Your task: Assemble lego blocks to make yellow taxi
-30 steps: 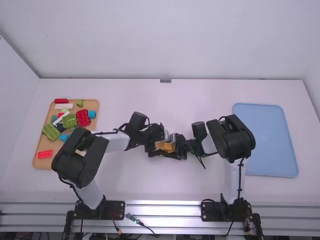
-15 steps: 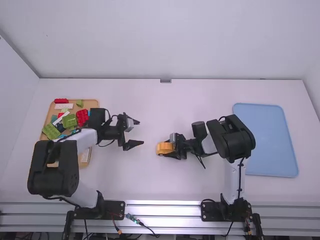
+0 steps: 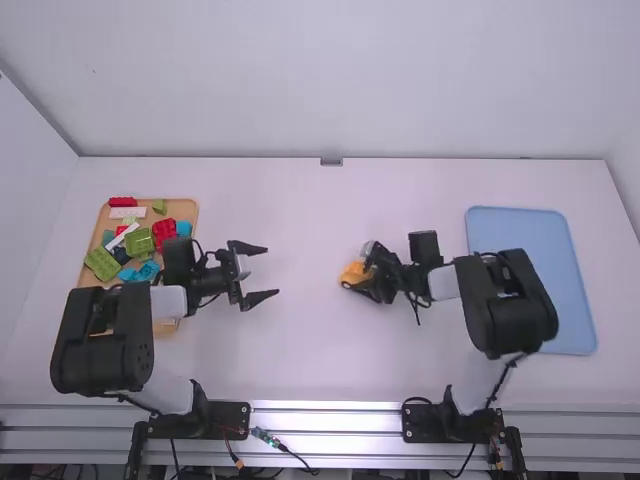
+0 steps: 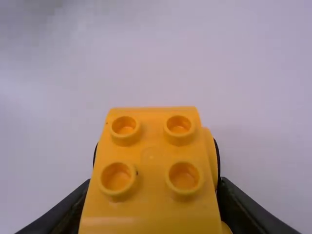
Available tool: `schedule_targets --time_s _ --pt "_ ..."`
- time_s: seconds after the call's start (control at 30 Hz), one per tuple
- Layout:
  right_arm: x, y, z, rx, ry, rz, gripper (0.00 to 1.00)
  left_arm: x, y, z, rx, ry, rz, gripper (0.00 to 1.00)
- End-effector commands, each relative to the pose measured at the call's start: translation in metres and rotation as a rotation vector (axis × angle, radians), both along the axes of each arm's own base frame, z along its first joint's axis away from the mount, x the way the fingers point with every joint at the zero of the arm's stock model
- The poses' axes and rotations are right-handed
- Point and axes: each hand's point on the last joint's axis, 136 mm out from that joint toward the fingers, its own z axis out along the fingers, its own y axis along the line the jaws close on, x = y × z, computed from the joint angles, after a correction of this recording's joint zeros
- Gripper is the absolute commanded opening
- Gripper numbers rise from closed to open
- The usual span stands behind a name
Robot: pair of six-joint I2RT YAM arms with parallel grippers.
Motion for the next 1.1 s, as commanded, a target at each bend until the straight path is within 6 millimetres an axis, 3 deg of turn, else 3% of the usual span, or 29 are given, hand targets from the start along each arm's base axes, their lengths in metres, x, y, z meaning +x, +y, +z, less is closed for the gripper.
schedule_targets --time_s 0.0,0.2,0.23,0.27,0.33,0.47,0.53,0.73,0.9,1.07 --pt "0.031 -0.051 0.015 -0.193 -0.074 -0.210 0.34 -0.006 -0.002 0.006 -0.072 0.085 0.012 0.99" --pt "0.045 -0.137 0.054 -0.220 -0.069 -0.513 0.27 -0.003 -0.004 0.016 -0.100 0.062 0.030 0.99" --pt "0.046 -0.144 0.056 -0.217 -0.064 -0.542 0.27 -0.002 -0.003 0.017 -0.099 0.062 0.036 0.99" --pt "0.050 -0.172 0.060 -0.209 -0.051 -0.652 0.26 0.005 -0.001 0.016 -0.094 0.082 0.073 0.99" --pt "0.051 -0.219 0.061 -0.195 -0.011 -0.837 0.26 0.017 0.002 0.013 -0.082 0.122 0.136 0.99" --pt "0.041 -0.264 0.056 -0.171 0.032 -1.006 0.29 0.021 -0.005 0.015 -0.077 0.121 0.134 0.99" --pt "0.036 -0.278 0.054 -0.158 0.025 -1.063 0.38 0.023 -0.008 0.017 -0.072 0.114 0.127 0.99" --pt "0.016 -0.325 0.041 -0.221 -0.013 -1.269 0.42 0.029 -0.018 0.018 -0.047 0.100 0.131 0.99" --pt "0.016 -0.332 0.035 -0.211 -0.063 -1.297 0.47 0.027 -0.025 0.019 -0.045 0.096 0.112 0.99" --pt "0.025 -0.338 0.009 -0.183 -0.004 -1.323 0.50 0.027 -0.023 0.019 -0.046 0.098 0.118 0.99"
